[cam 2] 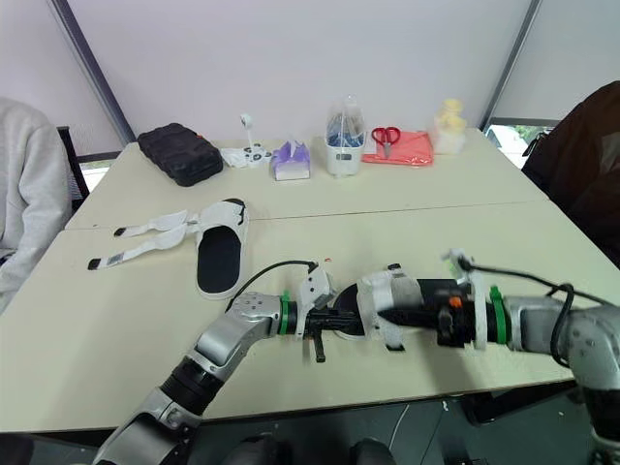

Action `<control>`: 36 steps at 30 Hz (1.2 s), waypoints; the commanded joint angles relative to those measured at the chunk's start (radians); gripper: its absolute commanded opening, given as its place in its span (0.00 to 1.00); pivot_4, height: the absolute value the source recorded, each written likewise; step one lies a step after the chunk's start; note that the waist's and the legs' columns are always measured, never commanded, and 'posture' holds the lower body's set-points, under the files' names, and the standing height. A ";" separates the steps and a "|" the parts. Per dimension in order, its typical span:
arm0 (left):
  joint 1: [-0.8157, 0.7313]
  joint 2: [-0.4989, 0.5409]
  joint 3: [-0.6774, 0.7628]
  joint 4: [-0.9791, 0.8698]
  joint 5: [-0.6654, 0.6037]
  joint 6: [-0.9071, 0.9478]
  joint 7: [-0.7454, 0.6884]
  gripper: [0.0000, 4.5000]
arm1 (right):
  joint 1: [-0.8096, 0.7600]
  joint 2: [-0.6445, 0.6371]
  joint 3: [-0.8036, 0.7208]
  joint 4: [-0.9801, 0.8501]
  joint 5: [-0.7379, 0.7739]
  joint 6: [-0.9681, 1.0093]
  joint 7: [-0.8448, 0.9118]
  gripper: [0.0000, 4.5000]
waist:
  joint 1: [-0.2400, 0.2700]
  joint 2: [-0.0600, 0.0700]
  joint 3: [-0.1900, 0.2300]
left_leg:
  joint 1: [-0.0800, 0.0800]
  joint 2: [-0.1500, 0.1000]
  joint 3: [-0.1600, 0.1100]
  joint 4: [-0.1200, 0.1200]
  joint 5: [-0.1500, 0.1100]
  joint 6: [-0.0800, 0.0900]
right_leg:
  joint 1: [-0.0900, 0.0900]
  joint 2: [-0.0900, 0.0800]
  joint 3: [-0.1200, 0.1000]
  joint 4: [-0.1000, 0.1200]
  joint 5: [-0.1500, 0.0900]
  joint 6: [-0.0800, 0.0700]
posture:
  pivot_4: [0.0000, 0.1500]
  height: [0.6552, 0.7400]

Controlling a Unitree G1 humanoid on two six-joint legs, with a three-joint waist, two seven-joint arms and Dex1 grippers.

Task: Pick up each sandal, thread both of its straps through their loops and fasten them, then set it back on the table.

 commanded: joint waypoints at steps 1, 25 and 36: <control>-0.003 -0.003 -0.011 0.010 0.003 -0.024 -0.011 0.00 | -0.097 0.040 0.036 0.090 -0.033 -0.005 -0.019 0.01 | 0.001 0.001 0.000 | 0.000 0.000 0.000 0.000 0.000 0.000 | 0.000 0.000 0.000 0.000 0.000 0.000 | 1.00 1.00; 0.017 0.003 0.001 -0.010 -0.002 -0.019 0.031 0.00 | -0.137 -0.031 0.327 0.265 -0.473 -0.303 0.342 0.01 | 0.000 0.001 -0.001 | -0.001 0.000 0.001 0.000 0.000 0.000 | -0.001 -0.002 0.000 0.000 0.000 0.000 | 1.00 1.00; 0.006 0.009 0.004 -0.007 -0.001 -0.021 0.026 0.00 | -0.171 -0.019 0.357 0.281 -0.604 -0.480 0.438 0.01 | 0.000 0.001 -0.001 | -0.001 0.000 0.001 0.000 0.000 0.000 | -0.001 -0.001 0.000 0.000 0.000 0.000 | 1.00 1.00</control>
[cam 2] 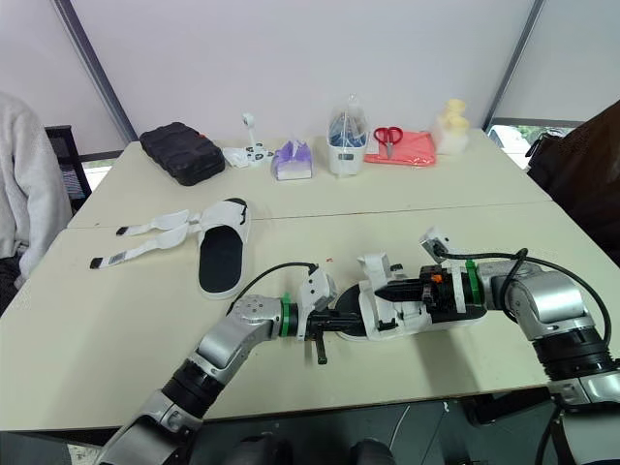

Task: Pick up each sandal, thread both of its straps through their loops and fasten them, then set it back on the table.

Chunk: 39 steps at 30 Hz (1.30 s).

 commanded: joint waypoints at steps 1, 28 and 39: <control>-0.006 0.009 0.007 -0.012 0.000 0.007 0.000 0.00 | -0.002 -0.006 0.000 -0.024 -0.030 -0.023 0.017 0.01 | 0.000 0.000 0.000 | 0.000 0.000 0.000 0.000 0.000 0.000 | 0.000 0.000 0.000 0.000 0.000 0.000 | 1.00 1.00; -0.056 0.003 0.013 0.069 0.007 -0.039 -0.020 0.00 | 0.343 0.022 -0.501 -0.435 0.233 0.180 -0.271 0.70 | 0.006 0.000 0.000 | 0.000 0.000 0.000 0.000 0.000 0.000 | 0.000 -0.002 0.000 0.000 0.001 -0.001 | 1.00 1.00; -0.084 -0.009 0.002 0.123 0.011 -0.079 -0.051 0.00 | 0.689 0.115 -0.496 -0.604 0.184 0.116 -0.404 0.70 | 0.002 0.000 0.000 | 0.001 0.001 0.000 -0.001 0.000 0.000 | 0.001 0.000 0.000 0.000 0.000 -0.001 | 1.00 1.00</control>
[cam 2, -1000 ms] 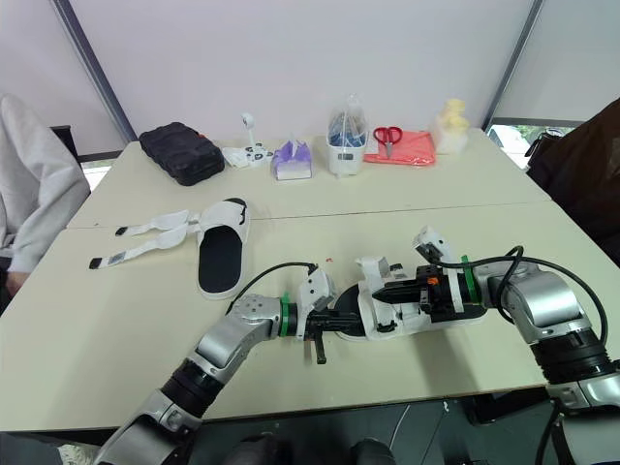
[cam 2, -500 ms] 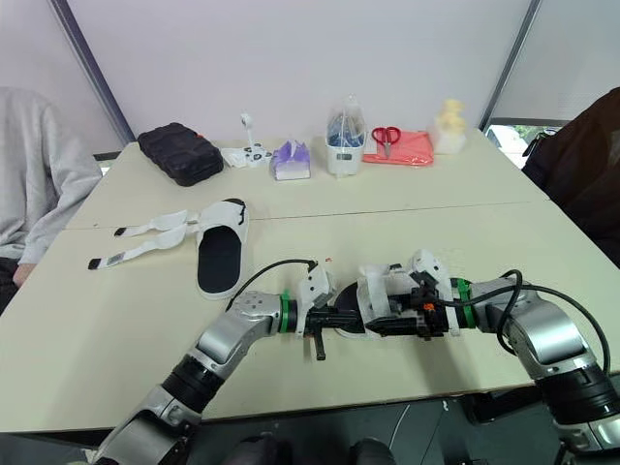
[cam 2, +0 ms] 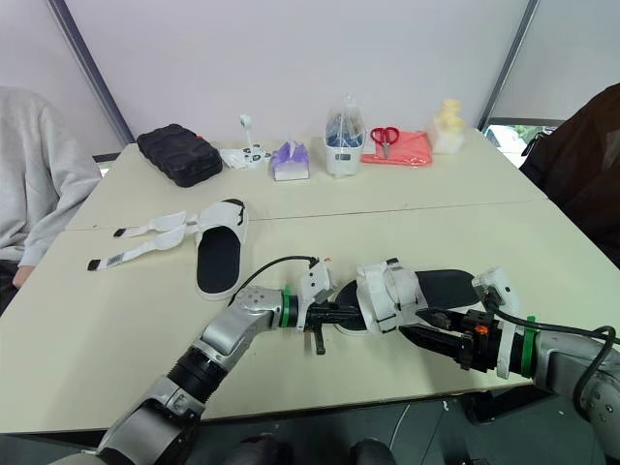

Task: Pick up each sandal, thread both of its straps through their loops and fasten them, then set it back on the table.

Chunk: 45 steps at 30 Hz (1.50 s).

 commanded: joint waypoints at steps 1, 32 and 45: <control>-0.010 0.000 0.000 0.001 0.008 -0.008 -0.012 0.00 | 0.040 0.030 0.058 -0.017 -0.053 -0.074 -0.021 0.70 | 0.000 0.000 0.000 | 0.000 0.000 0.000 0.000 0.000 0.000 | 0.000 0.000 0.000 0.000 0.000 0.000 | 1.00 1.00; -0.012 -0.015 0.008 0.021 0.019 -0.015 -0.008 0.00 | 0.006 0.059 0.216 0.016 -0.055 -0.107 -0.039 0.02 | 0.000 0.000 0.000 | 0.000 0.000 0.001 0.001 0.000 0.000 | 0.000 0.002 -0.001 0.001 0.000 0.001 | 1.00 1.00; 0.005 -0.032 -0.003 0.025 0.029 -0.025 -0.019 0.00 | 0.227 -0.179 0.103 -0.204 0.124 0.019 0.115 0.02 | 0.002 -0.001 0.000 | 0.000 0.000 0.000 0.001 0.000 0.001 | 0.001 0.002 -0.002 0.000 -0.001 0.001 | 1.00 1.00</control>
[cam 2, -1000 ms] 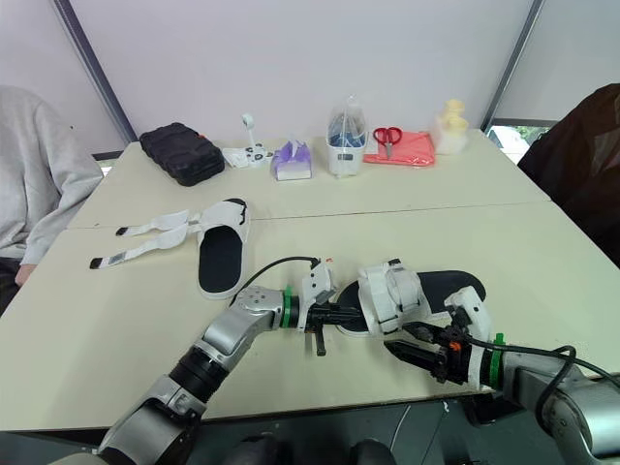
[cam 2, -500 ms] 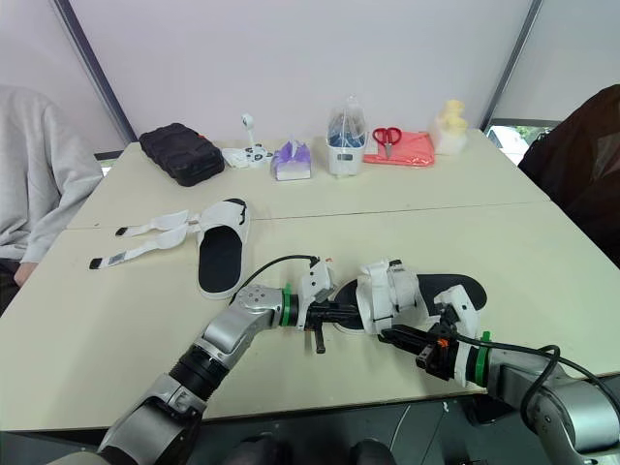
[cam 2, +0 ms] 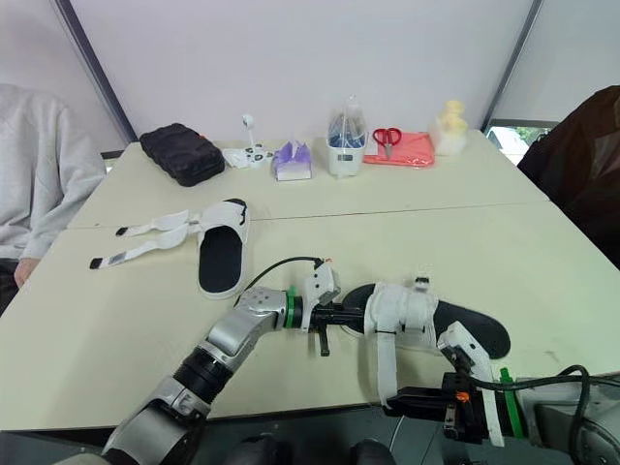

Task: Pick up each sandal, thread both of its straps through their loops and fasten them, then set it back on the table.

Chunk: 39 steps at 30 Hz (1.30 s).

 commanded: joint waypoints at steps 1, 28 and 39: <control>0.001 -0.002 -0.002 0.006 0.006 -0.002 -0.005 0.00 | 0.009 -0.025 -0.038 -0.066 0.079 0.027 0.024 0.02 | 0.000 0.000 0.000 | 0.000 0.000 0.000 0.000 0.000 0.000 | 0.000 0.000 0.000 0.000 0.000 0.000 | 1.00 1.00; -0.009 -0.014 -0.004 0.023 0.011 -0.014 -0.012 0.00 | -0.348 0.299 -0.070 0.333 0.733 0.001 -0.725 0.02 | -0.002 0.001 0.000 | -0.001 0.000 0.000 0.000 0.000 0.000 | 0.000 -0.001 0.001 0.000 0.000 0.000 | 1.00 1.00; -0.010 -0.011 0.002 0.029 0.011 -0.017 -0.009 0.00 | -0.465 0.119 -0.079 0.271 0.546 -0.006 -0.536 0.90 | -0.003 0.001 -0.001 | -0.001 0.000 0.001 0.000 0.000 0.000 | 0.000 0.000 0.001 0.000 0.000 0.000 | 1.00 1.00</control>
